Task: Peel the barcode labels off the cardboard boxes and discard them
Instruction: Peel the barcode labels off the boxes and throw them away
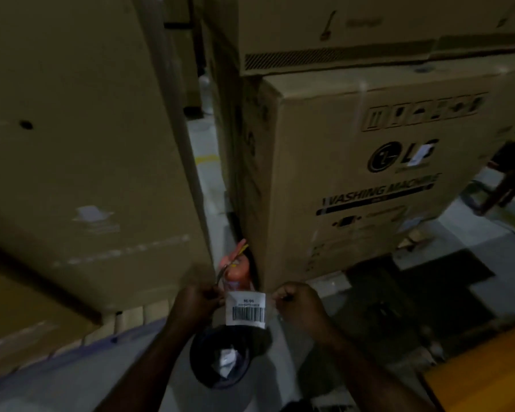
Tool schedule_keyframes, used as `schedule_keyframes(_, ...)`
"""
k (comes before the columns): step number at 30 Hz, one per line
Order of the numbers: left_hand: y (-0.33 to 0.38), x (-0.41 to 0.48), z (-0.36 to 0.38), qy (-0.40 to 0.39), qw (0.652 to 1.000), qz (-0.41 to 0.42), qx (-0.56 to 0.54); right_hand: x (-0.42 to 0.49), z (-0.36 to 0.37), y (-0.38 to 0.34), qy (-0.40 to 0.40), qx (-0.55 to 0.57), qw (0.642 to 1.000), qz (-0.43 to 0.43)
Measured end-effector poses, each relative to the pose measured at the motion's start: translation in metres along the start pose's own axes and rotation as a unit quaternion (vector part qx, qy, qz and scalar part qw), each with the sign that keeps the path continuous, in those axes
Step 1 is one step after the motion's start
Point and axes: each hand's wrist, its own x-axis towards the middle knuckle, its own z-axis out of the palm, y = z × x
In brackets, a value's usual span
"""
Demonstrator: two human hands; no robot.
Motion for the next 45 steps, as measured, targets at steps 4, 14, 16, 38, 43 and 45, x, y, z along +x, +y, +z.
schedule_keyframes(4,-0.05,0.011,0.01,0.01,0.997,-0.071,-0.015,0.033,0.044,0.016,-0.017,0.008,0.999,0.026)
schedule_keyframes(14,-0.173,0.062,0.081,0.027,0.951,-0.3,-0.071,0.157,0.15,0.112,-0.102,-0.157,0.981,0.053)
schedule_keyframes(16,-0.198,0.068,0.104,0.026,0.941,-0.327,-0.082,0.175,0.178,0.139,-0.111,-0.158,0.979,0.066)
schedule_keyframes(38,-0.278,0.064,0.163,0.022,0.88,-0.443,-0.171,0.212,0.324,0.202,-0.319,-0.327,0.885,-0.094)
schedule_keyframes(43,-0.277,0.031,0.128,0.057,0.891,-0.425,-0.148,0.189,0.325,0.167,-0.355,-0.391,0.833,-0.164)
schedule_keyframes(45,-0.277,0.006,0.114,0.085,0.885,-0.439,-0.132,0.173,0.335,0.149,-0.365,-0.386,0.827,-0.185)
